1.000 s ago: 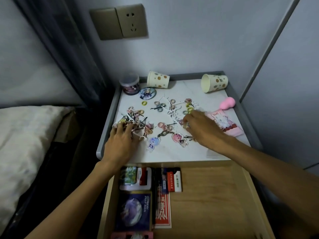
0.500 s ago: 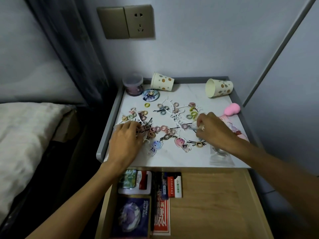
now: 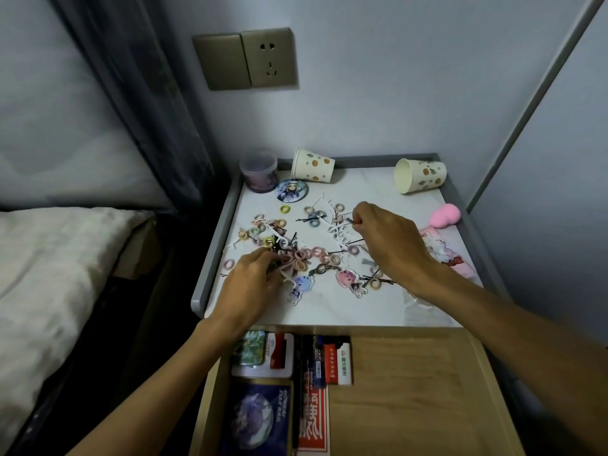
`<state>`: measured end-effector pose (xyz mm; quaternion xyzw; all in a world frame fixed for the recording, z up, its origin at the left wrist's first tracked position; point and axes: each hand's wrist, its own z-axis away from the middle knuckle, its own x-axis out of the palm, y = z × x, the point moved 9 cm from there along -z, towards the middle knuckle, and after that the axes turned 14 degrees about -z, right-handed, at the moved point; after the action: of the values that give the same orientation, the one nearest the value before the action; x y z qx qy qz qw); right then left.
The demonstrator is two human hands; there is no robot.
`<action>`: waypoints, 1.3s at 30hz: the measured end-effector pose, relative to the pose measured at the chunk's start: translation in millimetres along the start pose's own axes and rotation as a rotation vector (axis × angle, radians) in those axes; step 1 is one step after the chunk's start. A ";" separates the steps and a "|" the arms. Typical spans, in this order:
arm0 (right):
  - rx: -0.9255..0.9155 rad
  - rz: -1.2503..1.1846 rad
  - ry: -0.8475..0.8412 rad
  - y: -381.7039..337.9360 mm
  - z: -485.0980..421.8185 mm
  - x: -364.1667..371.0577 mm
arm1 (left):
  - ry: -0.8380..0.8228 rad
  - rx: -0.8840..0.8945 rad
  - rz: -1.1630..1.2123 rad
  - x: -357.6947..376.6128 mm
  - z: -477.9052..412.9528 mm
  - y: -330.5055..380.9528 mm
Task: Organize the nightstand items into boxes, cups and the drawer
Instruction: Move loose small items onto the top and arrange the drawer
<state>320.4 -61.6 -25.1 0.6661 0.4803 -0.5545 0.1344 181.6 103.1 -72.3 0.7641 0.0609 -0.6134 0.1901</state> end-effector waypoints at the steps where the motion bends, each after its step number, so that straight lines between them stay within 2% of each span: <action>1: 0.034 -0.110 0.040 -0.8 -1.6 -5.7 | 0.006 0.016 0.006 1.3 0.7 2.9; 3: 0.101 -0.290 0.063 -2.1 -5.1 -9.1 | 0.041 0.011 0.025 -1.4 1.0 0.9; 6: 0.159 -0.439 0.064 -4.0 -7.9 -7.2 | 0.144 -0.077 0.061 -16.5 -10.5 -17.8; 8: 0.194 -0.541 0.078 -2.9 -9.2 -3.4 | 0.157 -0.102 0.027 -23.0 -28.6 -27.9; 14: 0.313 -0.698 0.105 8.0 -10.5 7.9 | -0.147 0.007 -0.226 -0.7 -73.1 -24.0; 21: 0.308 -0.715 0.086 4.8 -11.0 14.0 | -0.200 0.177 -0.462 5.4 -91.6 -7.6; 24: 0.312 -0.726 0.091 5.2 -8.8 15.6 | -0.197 0.176 -0.498 3.9 -92.5 -6.0; 29: 0.314 -0.751 0.126 9.0 -5.3 14.4 | -0.084 0.066 -0.322 -13.4 -93.9 -10.9; 34: 0.347 -0.755 0.139 9.3 -4.6 10.0 | 0.080 0.039 -0.164 -35.5 -93.7 -6.7; 39: 0.371 -0.723 0.090 8.2 -9.7 11.7 | 0.160 -0.002 0.110 -49.1 -88.2 -4.6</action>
<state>331.8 -53.1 -34.8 0.4909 0.5809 -0.6135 -0.2127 249.0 146.5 -10.7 0.8127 0.0345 -0.5388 0.2190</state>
